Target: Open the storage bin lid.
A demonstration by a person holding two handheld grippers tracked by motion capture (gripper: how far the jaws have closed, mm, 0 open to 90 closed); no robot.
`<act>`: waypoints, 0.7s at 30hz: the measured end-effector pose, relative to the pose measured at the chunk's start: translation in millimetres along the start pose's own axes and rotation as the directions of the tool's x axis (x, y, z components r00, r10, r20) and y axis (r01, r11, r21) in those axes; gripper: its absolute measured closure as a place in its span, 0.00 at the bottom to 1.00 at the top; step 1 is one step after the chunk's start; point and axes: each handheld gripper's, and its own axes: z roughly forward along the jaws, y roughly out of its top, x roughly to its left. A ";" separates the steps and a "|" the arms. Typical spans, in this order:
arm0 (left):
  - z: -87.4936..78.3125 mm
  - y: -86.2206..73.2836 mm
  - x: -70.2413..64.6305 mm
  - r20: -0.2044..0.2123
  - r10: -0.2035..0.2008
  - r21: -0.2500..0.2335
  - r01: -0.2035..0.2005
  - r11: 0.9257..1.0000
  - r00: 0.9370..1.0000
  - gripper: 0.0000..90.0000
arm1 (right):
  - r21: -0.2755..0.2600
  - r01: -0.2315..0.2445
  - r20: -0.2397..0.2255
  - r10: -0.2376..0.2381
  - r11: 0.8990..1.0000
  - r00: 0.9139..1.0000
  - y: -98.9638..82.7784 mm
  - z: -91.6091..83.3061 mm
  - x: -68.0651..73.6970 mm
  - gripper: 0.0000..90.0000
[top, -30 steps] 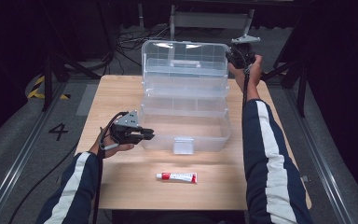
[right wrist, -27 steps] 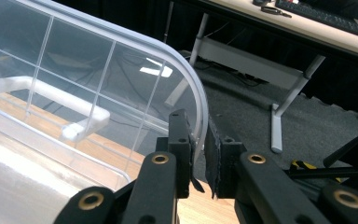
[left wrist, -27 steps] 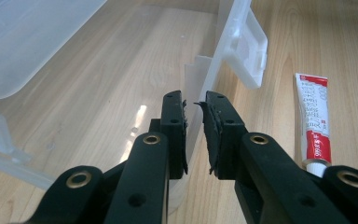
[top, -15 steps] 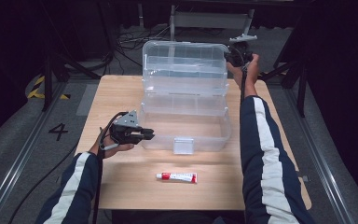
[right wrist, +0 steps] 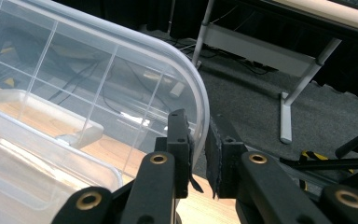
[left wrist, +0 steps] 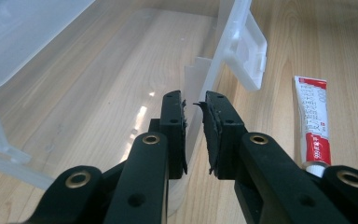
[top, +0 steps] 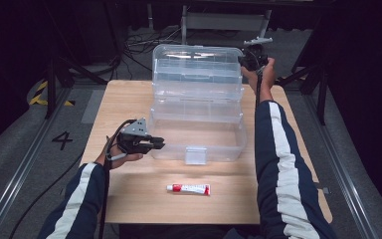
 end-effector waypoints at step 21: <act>-1.6 -1.8 -0.2 -0.017 -0.003 -0.004 0.003 1.000 1.000 0.86 | 0.031 -0.023 0.000 0.023 0.999 1.000 -8.2 11.7 -4.4 0.88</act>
